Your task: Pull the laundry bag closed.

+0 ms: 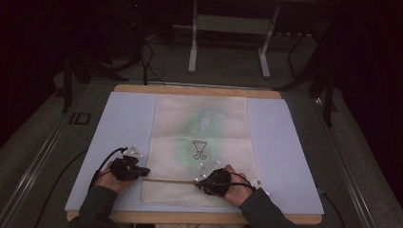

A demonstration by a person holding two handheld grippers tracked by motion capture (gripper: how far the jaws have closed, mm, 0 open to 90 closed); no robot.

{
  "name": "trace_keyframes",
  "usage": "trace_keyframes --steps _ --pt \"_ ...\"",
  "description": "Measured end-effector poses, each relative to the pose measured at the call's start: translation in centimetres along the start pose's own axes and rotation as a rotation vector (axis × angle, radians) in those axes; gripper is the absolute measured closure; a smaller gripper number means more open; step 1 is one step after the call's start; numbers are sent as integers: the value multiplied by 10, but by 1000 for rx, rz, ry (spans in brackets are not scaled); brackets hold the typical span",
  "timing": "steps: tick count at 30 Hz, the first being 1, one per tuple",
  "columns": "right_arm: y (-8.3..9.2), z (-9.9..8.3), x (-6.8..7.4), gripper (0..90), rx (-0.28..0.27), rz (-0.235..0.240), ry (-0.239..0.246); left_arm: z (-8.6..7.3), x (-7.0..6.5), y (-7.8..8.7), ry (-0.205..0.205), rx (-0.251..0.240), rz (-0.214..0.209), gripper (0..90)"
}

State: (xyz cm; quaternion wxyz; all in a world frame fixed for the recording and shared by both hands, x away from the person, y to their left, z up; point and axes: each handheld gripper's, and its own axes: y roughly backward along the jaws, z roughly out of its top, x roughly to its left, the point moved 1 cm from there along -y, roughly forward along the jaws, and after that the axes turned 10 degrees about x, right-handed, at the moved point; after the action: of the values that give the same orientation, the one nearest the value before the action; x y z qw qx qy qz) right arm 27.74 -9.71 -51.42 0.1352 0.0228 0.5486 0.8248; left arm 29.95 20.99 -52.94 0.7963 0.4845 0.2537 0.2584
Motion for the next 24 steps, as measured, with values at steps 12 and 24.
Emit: trace_keyframes --steps 12,24 --pt "3 -11 -2 822 6 -2 -15 0 0 0 -1 1 1 900" --pt "7 -18 -6 822 12 -9 -23 0 0 0 -4 2 0 900"
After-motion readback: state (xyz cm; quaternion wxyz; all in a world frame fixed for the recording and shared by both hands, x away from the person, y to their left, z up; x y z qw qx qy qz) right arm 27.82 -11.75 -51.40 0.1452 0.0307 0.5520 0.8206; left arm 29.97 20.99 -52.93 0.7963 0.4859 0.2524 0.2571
